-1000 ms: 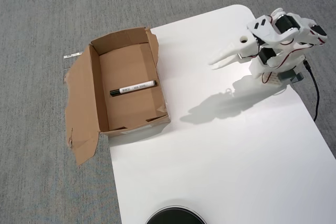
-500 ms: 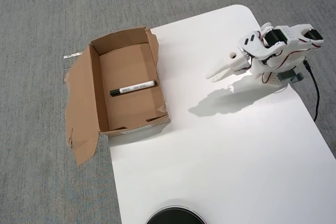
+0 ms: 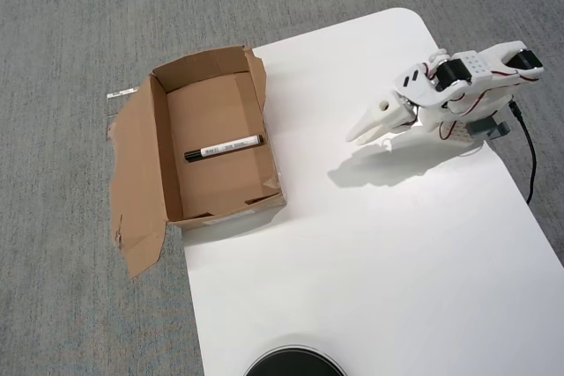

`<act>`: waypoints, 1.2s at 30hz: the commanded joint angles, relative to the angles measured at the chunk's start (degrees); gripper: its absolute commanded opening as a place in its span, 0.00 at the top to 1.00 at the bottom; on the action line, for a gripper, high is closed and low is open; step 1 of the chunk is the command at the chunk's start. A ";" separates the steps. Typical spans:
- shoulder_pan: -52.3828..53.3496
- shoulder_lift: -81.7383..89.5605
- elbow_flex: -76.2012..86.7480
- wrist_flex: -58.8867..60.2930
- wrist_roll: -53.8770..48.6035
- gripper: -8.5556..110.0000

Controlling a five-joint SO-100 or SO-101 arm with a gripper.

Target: Grasp a pen and put it in the box.

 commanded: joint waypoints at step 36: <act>7.78 3.69 4.88 17.67 -0.04 0.80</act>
